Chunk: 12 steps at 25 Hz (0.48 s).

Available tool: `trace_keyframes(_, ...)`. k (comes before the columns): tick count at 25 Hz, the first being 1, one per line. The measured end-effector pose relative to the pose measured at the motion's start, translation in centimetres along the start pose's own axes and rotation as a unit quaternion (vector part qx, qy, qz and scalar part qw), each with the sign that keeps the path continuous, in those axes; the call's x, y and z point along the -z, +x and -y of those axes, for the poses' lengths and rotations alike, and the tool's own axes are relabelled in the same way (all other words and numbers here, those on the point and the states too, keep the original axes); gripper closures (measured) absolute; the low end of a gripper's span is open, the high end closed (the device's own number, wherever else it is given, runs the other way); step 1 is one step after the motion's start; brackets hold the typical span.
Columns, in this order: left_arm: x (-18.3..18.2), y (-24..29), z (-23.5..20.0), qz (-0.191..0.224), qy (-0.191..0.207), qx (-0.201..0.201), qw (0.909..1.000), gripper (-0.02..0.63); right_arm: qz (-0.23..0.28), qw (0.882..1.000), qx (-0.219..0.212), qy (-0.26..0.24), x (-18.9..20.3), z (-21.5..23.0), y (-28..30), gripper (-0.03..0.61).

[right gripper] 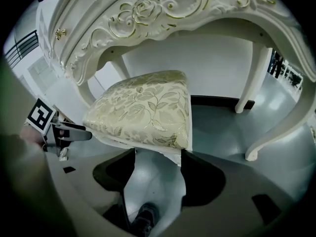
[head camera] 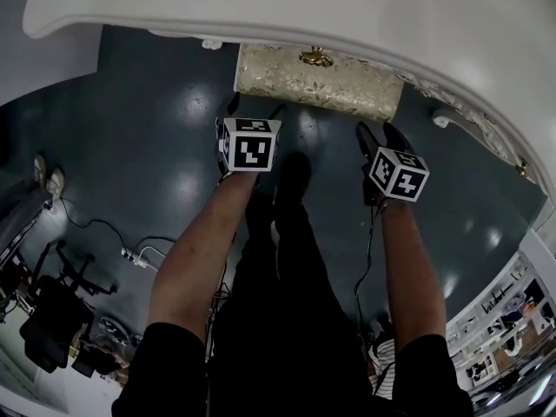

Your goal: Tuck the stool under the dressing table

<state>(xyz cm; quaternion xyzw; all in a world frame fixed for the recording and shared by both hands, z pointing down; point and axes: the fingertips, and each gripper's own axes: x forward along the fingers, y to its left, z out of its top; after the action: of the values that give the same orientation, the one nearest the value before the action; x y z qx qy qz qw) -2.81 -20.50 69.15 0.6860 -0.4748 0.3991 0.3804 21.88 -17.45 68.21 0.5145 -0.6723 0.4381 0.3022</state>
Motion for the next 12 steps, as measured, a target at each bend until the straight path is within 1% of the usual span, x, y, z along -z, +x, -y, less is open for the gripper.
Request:
trace_keyframes(4,-1.8,0.9,-1.0,0.004,0.018,-0.017,0.9997,0.184,0.003,1.000,-0.007,-0.003,-1.2,-0.4,0.7,0.270)
trace_keyframes(6,-3.0,1.4,-1.6,0.005,0.016,-0.022,0.9996,0.184,0.004,1.000,-0.009,-0.004,-2.0,-0.7,1.2,0.270)
trace_keyframes(9,-4.6,1.6,-1.6,0.006,0.014,-0.024,0.9996,0.184,0.010,1.000,-0.002,0.000,-3.6,-0.3,1.4,0.270)
trace_keyframes(12,-5.0,1.7,-1.5,0.007,0.020,-0.025,0.9995,0.184,0.017,1.000,0.008,0.012,-4.8,0.1,1.8,0.270)
